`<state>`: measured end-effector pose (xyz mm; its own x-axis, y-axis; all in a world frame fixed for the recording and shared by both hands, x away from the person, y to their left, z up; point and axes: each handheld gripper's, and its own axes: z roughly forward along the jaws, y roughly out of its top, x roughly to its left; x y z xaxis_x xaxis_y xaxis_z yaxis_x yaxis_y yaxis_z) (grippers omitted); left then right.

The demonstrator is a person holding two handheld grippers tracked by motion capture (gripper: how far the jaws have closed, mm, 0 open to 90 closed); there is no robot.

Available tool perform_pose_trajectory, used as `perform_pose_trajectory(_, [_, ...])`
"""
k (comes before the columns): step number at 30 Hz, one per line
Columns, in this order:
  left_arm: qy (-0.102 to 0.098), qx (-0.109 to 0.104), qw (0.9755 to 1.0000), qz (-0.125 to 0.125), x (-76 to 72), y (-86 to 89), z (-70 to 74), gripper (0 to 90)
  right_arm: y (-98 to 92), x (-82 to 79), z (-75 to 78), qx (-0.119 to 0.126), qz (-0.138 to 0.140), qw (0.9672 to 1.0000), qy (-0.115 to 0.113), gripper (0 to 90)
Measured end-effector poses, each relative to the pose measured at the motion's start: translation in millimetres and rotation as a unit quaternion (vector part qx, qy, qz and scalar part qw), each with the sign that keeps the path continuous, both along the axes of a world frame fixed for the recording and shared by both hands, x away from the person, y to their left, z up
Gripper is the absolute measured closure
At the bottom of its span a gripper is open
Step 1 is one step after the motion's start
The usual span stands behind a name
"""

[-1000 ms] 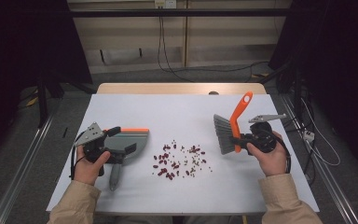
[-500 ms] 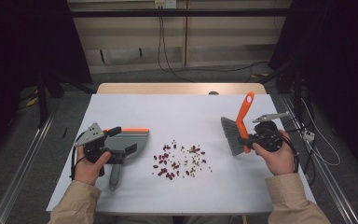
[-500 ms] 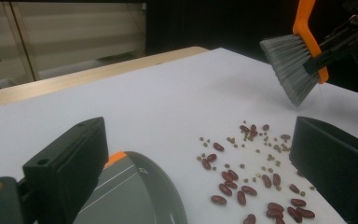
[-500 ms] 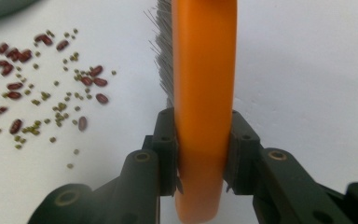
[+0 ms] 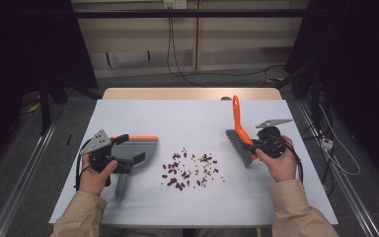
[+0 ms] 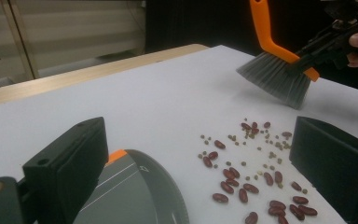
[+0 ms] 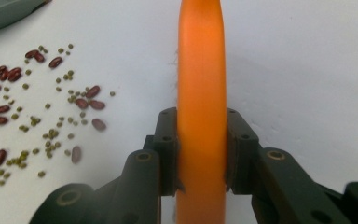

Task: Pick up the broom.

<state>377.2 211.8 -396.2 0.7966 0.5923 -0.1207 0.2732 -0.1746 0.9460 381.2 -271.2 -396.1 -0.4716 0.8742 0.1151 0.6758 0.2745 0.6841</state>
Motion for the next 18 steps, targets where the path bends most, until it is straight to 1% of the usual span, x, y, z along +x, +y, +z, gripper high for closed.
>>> perform_pose_trajectory(2, [0.0, 0.0, 1.0, 0.001, 0.1, 0.3, -0.2, 4.4, 4.9, 3.8, -0.9, -0.001, 0.001, 1.0, -0.001, 70.4])
perform_pose_trajectory(4, [0.001, 0.0, 1.0, 0.001, 0.1, 0.6, -0.4, 4.3, 10.4, 6.5, -1.9, -0.013, 0.0, 0.9999, -0.006, 70.4])
perform_pose_trajectory(6, [0.001, -0.002, 1.0, 0.003, 0.4, 1.2, -0.7, 4.3, 14.6, 8.8, -3.6, -0.011, -0.001, 0.9999, -0.01, 70.4])
perform_pose_trajectory(8, [0.001, 0.0, 1.0, 0.002, 0.6, 1.6, -0.8, 4.4, 18.9, 10.0, -4.0, -0.012, 0.001, 0.9999, -0.009, 70.4])
perform_pose_trajectory(9, [0.001, 0.0, 1.0, 0.002, 0.6, 1.6, -0.8, 4.3, 21.2, 10.2, -4.4, -0.017, -0.002, 0.9998, -0.013, 70.3])
perform_pose_trajectory(10, [0.001, 0.0, 1.0, 0.001, 0.4, 1.5, -0.8, 4.4, 22.9, 10.4, -4.5, -0.023, 0.0, 0.9997, -0.013, 70.3])
perform_pose_trajectory(12, [0.001, -0.001, 1.0, 0.002, 0.4, 1.7, -0.5, 4.4, 24.9, 12.0, -6.2, -0.017, 0.003, 0.9997, -0.014, 70.3])
perform_pose_trajectory(15, [0.001, -0.002, 1.0, 0.003, 0.8, 2.2, -0.7, 4.4, 27.3, 14.2, -8.4, -0.019, 0.003, 0.9997, -0.017, 70.1])
perform_pose_trajectory(18, [0.002, -0.002, 1.0, 0.003, 1.1, 2.3, -1.0, 4.5, 28.3, 16.9, -11.4, -0.005, 0.001, 0.9998, -0.018, 70.0])
